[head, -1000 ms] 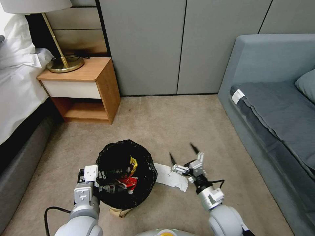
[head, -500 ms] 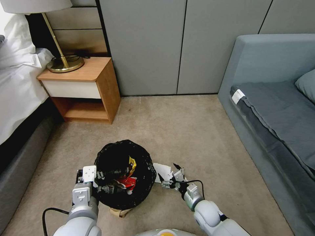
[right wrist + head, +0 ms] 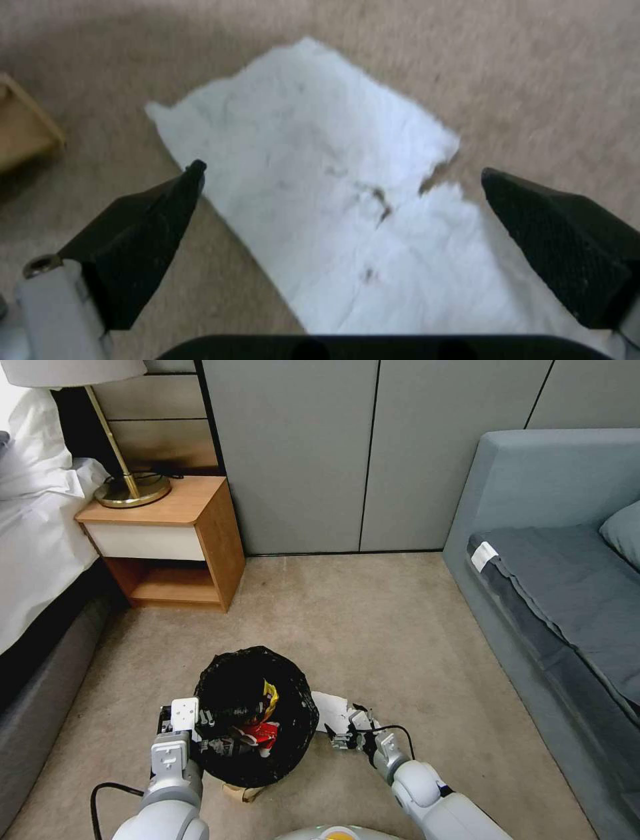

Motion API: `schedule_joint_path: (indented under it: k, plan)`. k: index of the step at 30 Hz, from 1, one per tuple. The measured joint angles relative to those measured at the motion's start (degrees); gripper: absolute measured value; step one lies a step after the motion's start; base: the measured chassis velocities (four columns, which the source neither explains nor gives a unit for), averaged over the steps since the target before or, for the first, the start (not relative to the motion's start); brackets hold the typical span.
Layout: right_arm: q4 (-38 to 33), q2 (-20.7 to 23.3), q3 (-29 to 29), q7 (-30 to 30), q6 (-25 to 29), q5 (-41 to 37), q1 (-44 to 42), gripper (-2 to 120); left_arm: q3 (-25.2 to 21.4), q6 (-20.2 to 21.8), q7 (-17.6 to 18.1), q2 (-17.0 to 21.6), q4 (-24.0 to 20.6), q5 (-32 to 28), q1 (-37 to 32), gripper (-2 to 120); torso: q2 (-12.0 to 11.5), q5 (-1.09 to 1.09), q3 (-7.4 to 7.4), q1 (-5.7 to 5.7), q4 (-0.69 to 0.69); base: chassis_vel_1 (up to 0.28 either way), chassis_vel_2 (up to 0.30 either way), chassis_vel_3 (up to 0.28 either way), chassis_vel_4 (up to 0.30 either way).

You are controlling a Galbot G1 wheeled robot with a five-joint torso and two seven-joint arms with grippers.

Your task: Pick up the trash bin, then pick up the garbage from the floor and place it into the trash bin.

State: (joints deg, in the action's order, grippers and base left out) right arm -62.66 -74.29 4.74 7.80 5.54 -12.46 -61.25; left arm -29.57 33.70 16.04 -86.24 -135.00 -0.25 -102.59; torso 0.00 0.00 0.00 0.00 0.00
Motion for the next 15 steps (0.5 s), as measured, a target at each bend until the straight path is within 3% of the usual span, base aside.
schedule_joint_path:
  k: [10,15]
  plan:
    - [4.15,-1.49,-1.88,2.18,0.59,0.82,0.02,99,0.14,-0.08,0.04,-0.17,-0.24,0.3,-0.43,1,0.0,0.0,0.0,0.0,0.0,0.0,0.0,0.0,0.0]
    - [5.94,-2.18,-3.05,2.86,1.56,1.22,0.19,83,0.21,-0.15,0.05,-0.23,-0.35,0.4,-0.59,1,0.01,-0.05,-0.01,0.0,-0.01,0.0,0.0,0.0,0.0]
